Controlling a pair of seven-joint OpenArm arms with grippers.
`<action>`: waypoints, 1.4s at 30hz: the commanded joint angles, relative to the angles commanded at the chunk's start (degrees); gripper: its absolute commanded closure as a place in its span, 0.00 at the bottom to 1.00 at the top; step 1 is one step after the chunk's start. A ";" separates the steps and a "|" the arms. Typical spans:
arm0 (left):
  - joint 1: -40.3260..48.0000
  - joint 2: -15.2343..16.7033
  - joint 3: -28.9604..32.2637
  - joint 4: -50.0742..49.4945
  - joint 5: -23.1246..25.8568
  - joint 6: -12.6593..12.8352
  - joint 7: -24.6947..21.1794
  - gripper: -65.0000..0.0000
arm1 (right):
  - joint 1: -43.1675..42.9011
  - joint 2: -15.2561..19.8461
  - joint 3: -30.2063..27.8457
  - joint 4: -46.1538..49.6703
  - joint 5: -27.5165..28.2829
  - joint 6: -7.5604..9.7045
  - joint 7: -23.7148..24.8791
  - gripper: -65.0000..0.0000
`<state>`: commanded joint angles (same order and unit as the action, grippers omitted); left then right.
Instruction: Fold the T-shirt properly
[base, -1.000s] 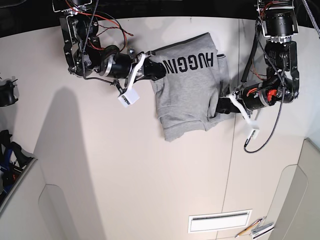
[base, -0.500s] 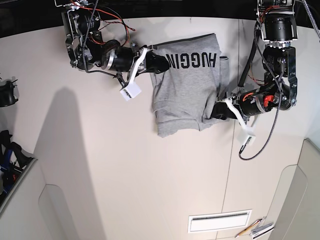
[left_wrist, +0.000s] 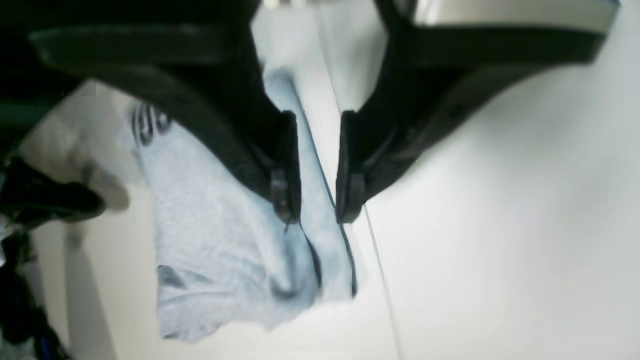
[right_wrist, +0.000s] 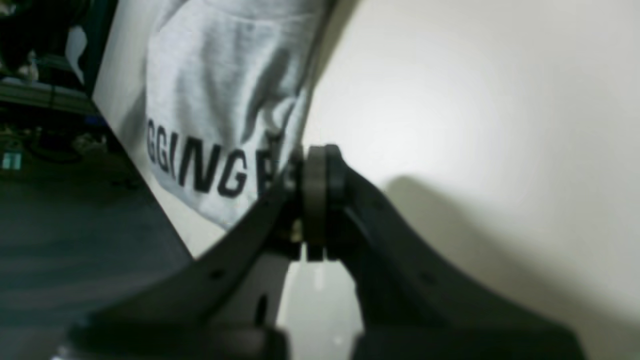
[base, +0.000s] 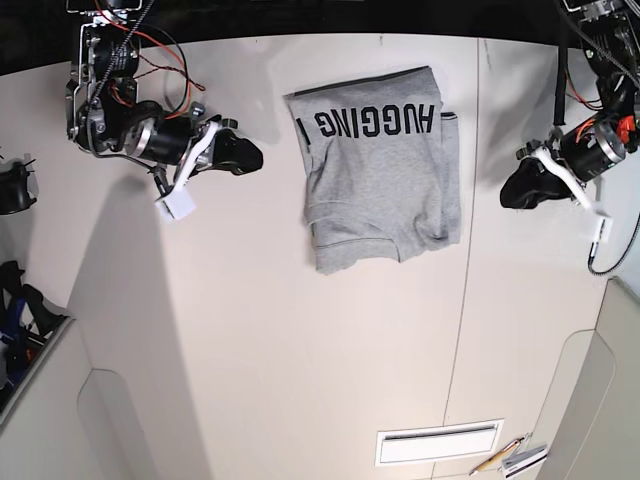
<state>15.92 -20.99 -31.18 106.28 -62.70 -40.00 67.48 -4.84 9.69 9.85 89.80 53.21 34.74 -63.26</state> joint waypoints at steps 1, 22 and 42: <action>2.34 0.00 -0.46 1.46 -0.13 0.00 0.55 0.80 | -0.20 0.87 0.37 0.00 1.07 0.02 -0.68 1.00; 38.93 0.00 -0.66 7.34 1.22 0.00 6.12 0.80 | -24.57 13.09 0.28 2.03 10.29 0.50 -4.11 1.00; 55.15 -0.04 -0.66 9.27 1.49 0.00 10.58 0.80 | -34.32 15.37 0.13 2.01 9.99 0.46 -4.50 1.00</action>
<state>71.07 -21.04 -31.83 115.55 -61.21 -40.00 78.06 -39.16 25.06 9.98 91.81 63.20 35.20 -67.77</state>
